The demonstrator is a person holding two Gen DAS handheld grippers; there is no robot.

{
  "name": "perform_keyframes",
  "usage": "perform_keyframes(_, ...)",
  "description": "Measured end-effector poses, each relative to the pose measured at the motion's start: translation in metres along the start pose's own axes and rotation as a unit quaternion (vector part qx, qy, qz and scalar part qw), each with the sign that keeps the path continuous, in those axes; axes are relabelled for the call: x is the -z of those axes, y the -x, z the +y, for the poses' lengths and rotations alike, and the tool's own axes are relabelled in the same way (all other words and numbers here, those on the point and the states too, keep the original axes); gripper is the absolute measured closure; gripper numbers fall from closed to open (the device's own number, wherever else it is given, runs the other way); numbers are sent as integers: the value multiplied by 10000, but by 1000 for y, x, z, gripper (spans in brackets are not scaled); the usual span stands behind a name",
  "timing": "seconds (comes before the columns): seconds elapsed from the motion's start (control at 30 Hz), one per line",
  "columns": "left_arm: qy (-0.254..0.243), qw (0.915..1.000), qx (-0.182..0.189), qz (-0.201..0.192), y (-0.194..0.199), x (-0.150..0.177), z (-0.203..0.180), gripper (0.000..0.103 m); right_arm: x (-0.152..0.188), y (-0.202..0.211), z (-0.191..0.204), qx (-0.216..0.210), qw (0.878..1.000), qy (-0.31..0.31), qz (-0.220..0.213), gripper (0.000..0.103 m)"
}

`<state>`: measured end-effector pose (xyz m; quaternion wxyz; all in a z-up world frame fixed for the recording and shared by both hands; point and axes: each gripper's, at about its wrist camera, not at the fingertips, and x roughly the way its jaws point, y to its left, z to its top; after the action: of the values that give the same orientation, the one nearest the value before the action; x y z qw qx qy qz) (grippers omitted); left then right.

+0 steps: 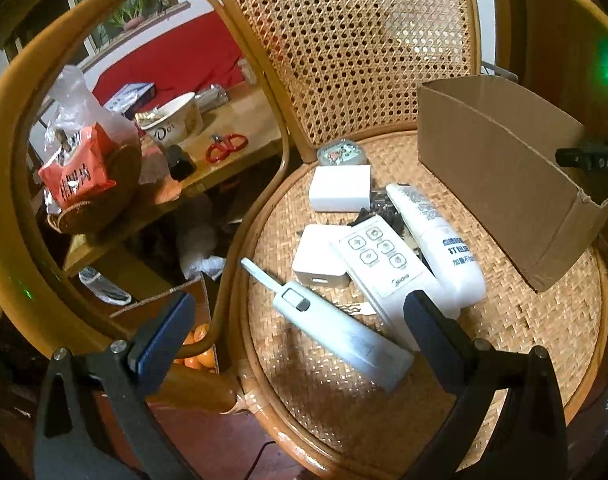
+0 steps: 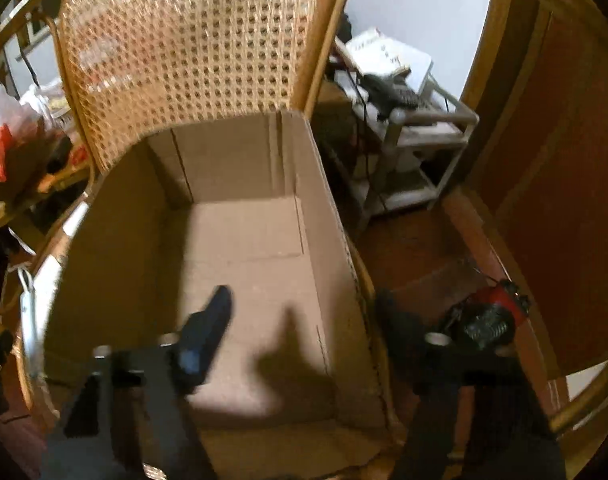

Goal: Organize rigid objects
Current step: 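Grasp the cardboard box wall with the right tool while the left tool reaches toward the white stick device, then close the left tool on the white strap-handled stick device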

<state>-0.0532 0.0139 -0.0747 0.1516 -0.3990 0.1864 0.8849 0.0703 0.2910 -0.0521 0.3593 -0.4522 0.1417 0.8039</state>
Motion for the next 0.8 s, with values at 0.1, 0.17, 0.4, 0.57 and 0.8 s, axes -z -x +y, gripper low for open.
perform_keyframes(0.1, 82, 9999, 104, 31, -1, 0, 4, 0, 2, -9, 0, 234, 9996, 135, 60, 63)
perform_keyframes(0.17, 144, 9997, 184, 52, -1, 0, 6, 0, 2, -11, -1, 349, 9992, 173, 31, 77)
perform_keyframes(0.4, 332, 9979, 538, 153, -4, 1, 11, 8, 3, -10, 0, 175, 9997, 160, 68, 93)
perform_keyframes(0.57, 388, 9971, 577, 305, -12, 2, 10, 22, 5, -11, -2, 86, 9998, 138, 118, 93)
perform_keyframes(0.8, 350, 9938, 701, 790, -28, 10, 5, 48, 5, -11, -2, 64, 9998, 185, 104, 93)
